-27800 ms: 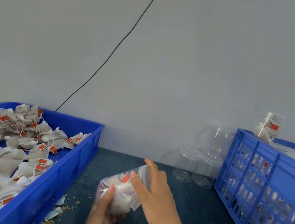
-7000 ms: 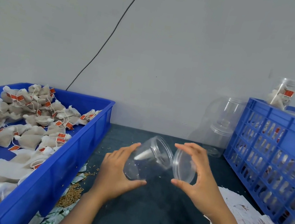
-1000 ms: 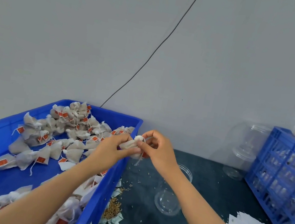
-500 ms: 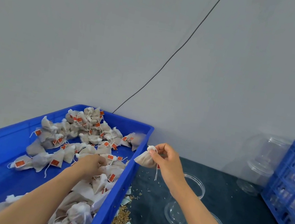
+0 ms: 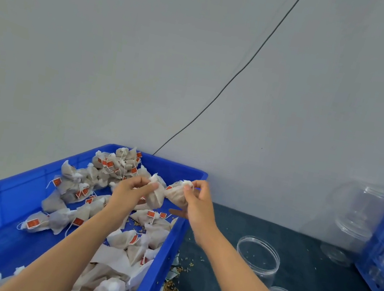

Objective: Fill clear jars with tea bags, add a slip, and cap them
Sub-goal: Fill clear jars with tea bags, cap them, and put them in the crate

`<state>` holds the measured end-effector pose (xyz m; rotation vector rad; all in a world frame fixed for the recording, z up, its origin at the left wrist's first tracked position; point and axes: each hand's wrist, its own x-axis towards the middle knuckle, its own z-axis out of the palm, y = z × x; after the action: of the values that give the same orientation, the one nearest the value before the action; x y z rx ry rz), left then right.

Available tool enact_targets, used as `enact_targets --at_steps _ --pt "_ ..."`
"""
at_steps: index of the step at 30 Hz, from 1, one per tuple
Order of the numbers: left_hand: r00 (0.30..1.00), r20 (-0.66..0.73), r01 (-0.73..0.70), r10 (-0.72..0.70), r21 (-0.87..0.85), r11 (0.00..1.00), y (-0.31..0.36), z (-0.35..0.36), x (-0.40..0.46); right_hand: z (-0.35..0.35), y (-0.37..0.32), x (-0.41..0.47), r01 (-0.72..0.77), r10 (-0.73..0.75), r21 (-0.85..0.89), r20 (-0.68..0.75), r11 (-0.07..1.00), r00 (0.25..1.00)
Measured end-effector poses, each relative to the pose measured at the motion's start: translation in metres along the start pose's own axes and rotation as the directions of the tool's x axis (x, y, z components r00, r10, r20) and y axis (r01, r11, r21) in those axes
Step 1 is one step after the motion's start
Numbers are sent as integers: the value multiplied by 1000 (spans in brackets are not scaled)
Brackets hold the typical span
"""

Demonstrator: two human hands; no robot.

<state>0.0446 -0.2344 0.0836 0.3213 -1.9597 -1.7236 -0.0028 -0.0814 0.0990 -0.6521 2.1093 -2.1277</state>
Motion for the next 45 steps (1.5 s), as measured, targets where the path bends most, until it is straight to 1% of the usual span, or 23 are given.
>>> enact_targets --at_steps 2,3,8,10,12,13,16,17,18,19,20,21,22,23,25,28,30,32,37,39,41,43,45 --pt "999 28 -17 19 -73 997 4 2 -2 12 2 4 50 -49 -132 10 990 999" --pt "999 30 -33 35 -82 996 5 2 -3 17 3 5 62 -59 -143 29 988 998" --pt "996 15 -90 91 -46 995 4 2 -1 34 11 4 -25 26 -10 133 1000 991" --pt "996 10 -89 89 2 996 1 2 -1 36 13 3 -50 20 109 260 993 965" --pt "997 4 -73 73 20 997 -1 1 -1 36 19 4 -49 13 93 356 994 934" --pt "998 -1 -55 55 12 998 0 0 -1 35 21 6 -32 8 61 362 998 932" --pt "1000 16 13 -12 -46 999 -1 -3 3 32 32 17 76 -58 -62 262 995 963" --pt "999 26 34 -33 -21 999 -3 -5 4 31 33 19 84 -68 -64 218 994 974" --pt "998 30 45 -48 94 995 -7 -7 7 30 36 21 87 -74 -64 180 994 981" --pt "997 46 38 -55 308 951 -12 -9 9 30 38 22 80 -71 -54 144 995 987" --pt "992 94 15 -79 544 839 -18 -13 12 29 40 23 81 -73 -63 119 995 990" --pt "976 164 -23 -141 726 688 -24 -16 14 29 42 24 81 -74 -71 103 994 992" --pt "946 228 -67 -230 832 551 -28 -18 15 29 44 25 85 -77 -85 96 993 992" --pt "908 273 -104 -319 882 459 -30 -21 14 29 45 26 94 -85 -95 96 991 992" --pt "847 319 -143 -426 907 396 -30 -26 14 30 46 26 128 -116 -120 102 985 988" --pt "783 373 -125 -497 878 462 -29 -34 15 31 50 26 175 -160 -157 108 972 981" --pt "723 399 -124 -564 878 463 -31 -34 12 34 52 26 184 -161 -191 128 964 979" --pt "695 404 -116 -595 879 462 -37 -30 9 36 53 26 183 -154 -227 143 956 978" --pt "737 439 -152 -514 849 506 -44 -28 9 38 56 27 169 -134 -290 137 942 981" --pt "790 422 -155 -445 840 520 -40 -30 11 38 57 28 155 -118 -303 135 940 984" --pt "865 378 -125 -329 799 588 -34 -32 13 38 56 28 129 -95 -295 126 947 987" --pt "947 276 -97 -166 734 672 -29 -33 16 38 54 28 111 -81 -261 123 959 989" --pt "988 156 -104 1 653 750 -25 -31 16 38 53 28 101 -74 -222 126 970 989"
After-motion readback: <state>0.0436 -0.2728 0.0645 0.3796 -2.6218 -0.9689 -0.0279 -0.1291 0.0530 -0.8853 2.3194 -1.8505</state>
